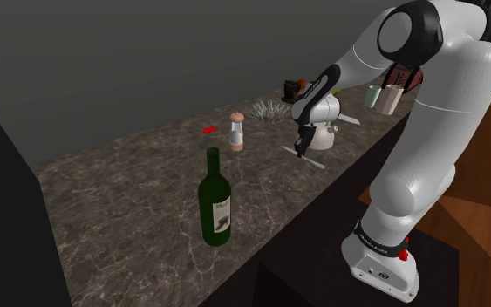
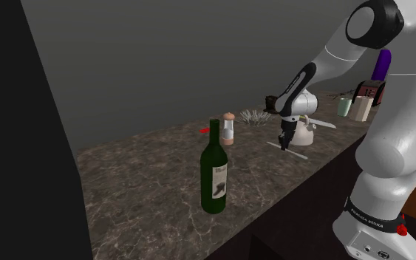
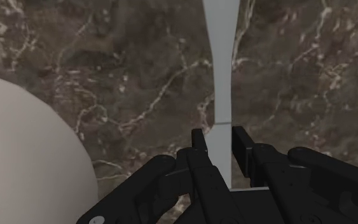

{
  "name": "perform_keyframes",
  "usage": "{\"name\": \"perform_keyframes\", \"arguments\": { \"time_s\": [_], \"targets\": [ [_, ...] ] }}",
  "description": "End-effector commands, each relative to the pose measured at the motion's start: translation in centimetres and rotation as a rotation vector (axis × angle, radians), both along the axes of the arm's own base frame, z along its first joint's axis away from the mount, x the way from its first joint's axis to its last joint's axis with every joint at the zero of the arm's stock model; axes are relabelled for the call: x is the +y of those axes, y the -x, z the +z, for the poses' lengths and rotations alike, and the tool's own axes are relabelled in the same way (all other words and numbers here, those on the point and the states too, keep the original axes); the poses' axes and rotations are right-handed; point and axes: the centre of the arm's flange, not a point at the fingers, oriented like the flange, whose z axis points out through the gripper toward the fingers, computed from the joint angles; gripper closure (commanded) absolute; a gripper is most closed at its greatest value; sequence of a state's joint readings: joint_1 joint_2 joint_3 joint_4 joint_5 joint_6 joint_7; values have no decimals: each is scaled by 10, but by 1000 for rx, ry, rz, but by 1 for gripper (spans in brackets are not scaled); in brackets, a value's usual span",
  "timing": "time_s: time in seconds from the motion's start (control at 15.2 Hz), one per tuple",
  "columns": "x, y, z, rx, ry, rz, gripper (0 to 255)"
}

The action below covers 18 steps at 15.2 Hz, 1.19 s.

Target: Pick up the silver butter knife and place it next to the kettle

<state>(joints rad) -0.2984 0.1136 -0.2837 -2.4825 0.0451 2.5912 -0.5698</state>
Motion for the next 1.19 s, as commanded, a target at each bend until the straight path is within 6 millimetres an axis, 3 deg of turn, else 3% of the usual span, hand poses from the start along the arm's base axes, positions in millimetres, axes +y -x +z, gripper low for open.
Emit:
{"name": "perform_keyframes", "arguments": {
  "time_s": [0.0, 0.07, 0.4, 0.66, 1.12],
  "targets": [
    [0, 0, 0, 0, 0, 0, 255],
    [0, 0, 0, 0, 0, 0, 0],
    [0, 0, 0, 0, 0, 0, 0],
    [0, 0, 50, 0, 0, 0, 0],
    [0, 0, 50, 0, 0, 0, 0]
  ]
}}
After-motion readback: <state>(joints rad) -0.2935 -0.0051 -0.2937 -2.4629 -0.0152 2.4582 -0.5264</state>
